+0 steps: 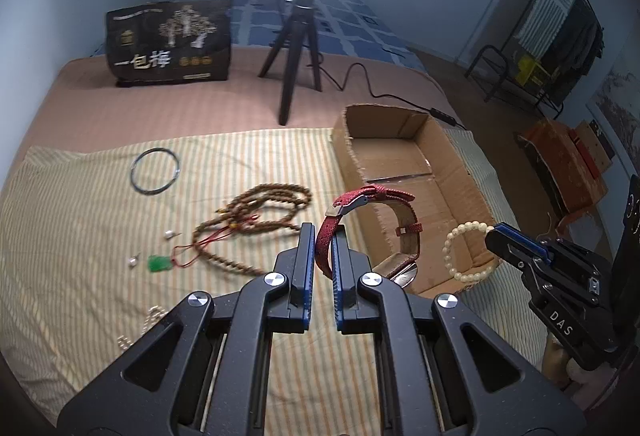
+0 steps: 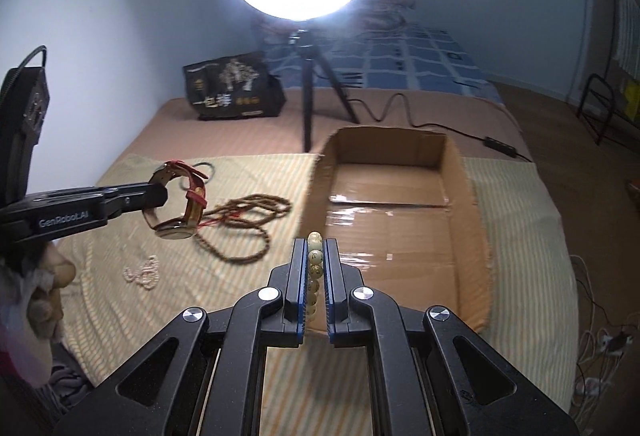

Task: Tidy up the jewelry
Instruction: 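Carry the watch in left tool while right tool carries the bracelet to the box, then open left tool to drop the watch while right tool releases the bracelet into the box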

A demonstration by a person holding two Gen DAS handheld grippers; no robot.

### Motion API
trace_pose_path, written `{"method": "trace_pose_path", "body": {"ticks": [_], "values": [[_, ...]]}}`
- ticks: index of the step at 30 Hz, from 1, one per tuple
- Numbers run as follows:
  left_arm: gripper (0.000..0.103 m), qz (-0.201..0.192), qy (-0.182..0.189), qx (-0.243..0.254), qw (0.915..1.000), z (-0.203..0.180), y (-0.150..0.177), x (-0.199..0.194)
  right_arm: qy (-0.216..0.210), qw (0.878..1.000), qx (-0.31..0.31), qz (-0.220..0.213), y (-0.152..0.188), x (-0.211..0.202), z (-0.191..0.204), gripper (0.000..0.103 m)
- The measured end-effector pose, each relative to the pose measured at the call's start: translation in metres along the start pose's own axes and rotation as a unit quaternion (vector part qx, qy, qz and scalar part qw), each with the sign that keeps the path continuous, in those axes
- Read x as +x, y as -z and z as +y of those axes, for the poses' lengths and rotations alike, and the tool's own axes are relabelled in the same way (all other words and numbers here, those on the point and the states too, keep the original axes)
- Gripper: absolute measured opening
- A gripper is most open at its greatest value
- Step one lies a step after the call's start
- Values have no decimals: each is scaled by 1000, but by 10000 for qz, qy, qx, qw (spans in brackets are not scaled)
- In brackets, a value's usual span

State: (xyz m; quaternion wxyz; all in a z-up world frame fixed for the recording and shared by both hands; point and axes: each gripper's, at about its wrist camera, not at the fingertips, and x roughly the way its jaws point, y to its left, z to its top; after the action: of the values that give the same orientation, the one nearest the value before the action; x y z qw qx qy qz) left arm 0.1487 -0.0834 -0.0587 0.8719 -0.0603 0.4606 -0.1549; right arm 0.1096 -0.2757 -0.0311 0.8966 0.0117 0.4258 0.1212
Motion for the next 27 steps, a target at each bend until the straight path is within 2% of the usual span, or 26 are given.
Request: {"method": "trace_pose_path", "body": {"ticks": [13, 27], "values": [[6, 194, 84, 144, 9997, -40, -21, 56, 499, 9976, 378, 283, 4, 19, -58, 6], [6, 496, 142, 224, 9984, -59, -20, 95, 634, 9947, 575, 576, 9, 37, -77, 6]]}}
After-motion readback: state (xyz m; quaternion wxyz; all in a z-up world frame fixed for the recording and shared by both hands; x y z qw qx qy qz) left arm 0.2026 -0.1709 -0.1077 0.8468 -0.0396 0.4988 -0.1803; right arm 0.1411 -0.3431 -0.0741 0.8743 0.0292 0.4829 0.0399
